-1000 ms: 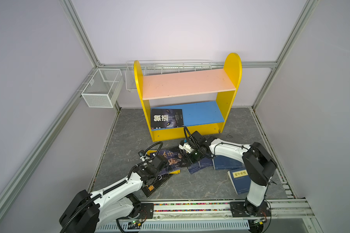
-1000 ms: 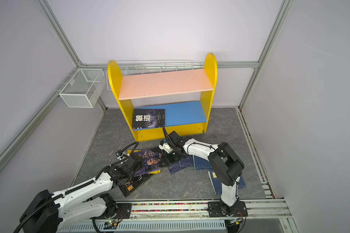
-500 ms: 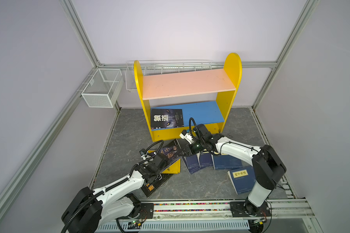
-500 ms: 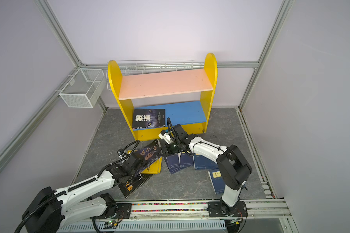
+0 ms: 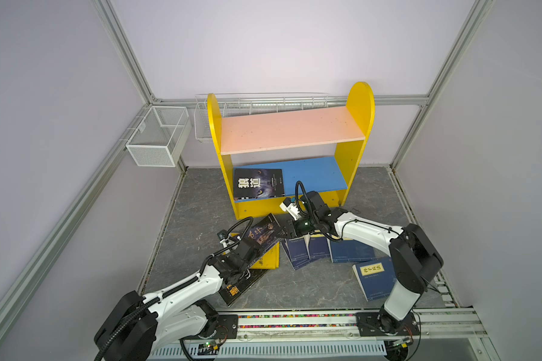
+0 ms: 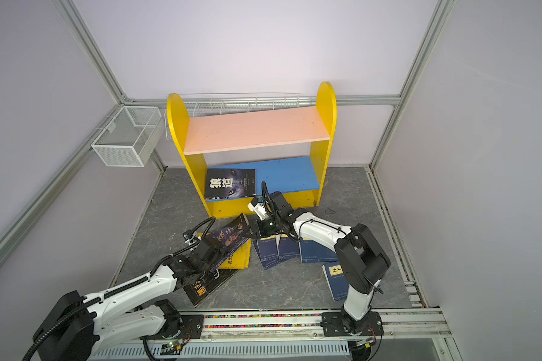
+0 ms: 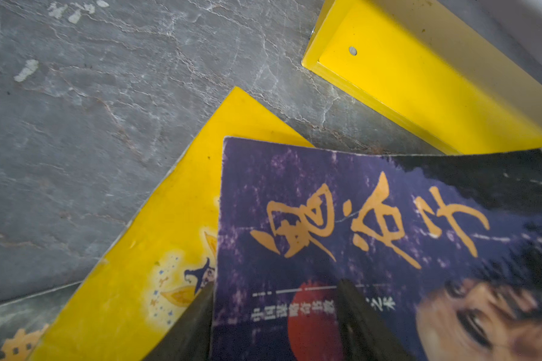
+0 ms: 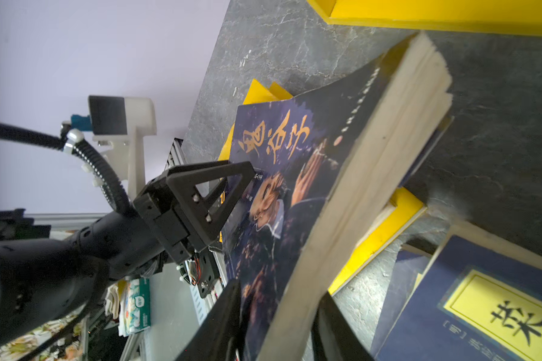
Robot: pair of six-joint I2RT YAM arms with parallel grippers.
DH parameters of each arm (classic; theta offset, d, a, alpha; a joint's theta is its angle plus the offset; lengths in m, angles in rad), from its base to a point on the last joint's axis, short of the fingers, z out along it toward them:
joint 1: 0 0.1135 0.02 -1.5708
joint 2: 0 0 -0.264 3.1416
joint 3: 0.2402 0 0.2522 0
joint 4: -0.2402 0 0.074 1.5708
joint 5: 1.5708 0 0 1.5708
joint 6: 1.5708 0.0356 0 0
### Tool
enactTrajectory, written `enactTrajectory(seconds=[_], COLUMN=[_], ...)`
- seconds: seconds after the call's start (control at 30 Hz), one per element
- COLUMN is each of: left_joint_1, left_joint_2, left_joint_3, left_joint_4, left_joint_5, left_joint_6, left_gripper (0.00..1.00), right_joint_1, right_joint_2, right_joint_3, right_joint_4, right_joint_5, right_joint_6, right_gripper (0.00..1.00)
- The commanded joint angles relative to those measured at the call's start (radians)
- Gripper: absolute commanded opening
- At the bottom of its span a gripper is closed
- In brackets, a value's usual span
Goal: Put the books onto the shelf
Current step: 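Move right gripper back to the purple book and grasp its edge beside left gripper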
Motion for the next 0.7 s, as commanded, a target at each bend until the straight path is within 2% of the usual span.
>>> enactTrajectory(seconds=[0.0, 0.1, 0.2, 0.43, 0.67], left_joint_1=[0.0, 0.0, -0.001, -0.001, -0.001], left_joint_2=[-0.02, -0.037, -0.05, -0.058, -0.051], left_joint_3=[-0.019, -0.03, -0.041, -0.047, -0.047], left_joint_4=[0.042, 0.047, 0.048, 0.053, 0.048], left_joint_5=[0.036, 0.034, 0.028, 0.028, 0.024], left_joint_6=[0.014, 0.014, 0.01, 0.011, 0.007], left_gripper=[0.59, 0.59, 0.59, 0.58, 0.58], right_joint_1=[0.004, -0.001, -0.018, -0.078, -0.083], right_joint_2=[0.014, -0.002, -0.005, 0.059, 0.1], right_joint_3=[-0.007, -0.012, -0.018, -0.078, -0.078], right_joint_4=[0.069, 0.051, 0.02, -0.007, -0.032], right_joint_5=[-0.033, -0.01, 0.039, 0.138, 0.167], right_joint_6=[0.018, 0.008, 0.014, 0.146, 0.153], right_gripper=[0.36, 0.44, 0.49, 0.64, 0.69])
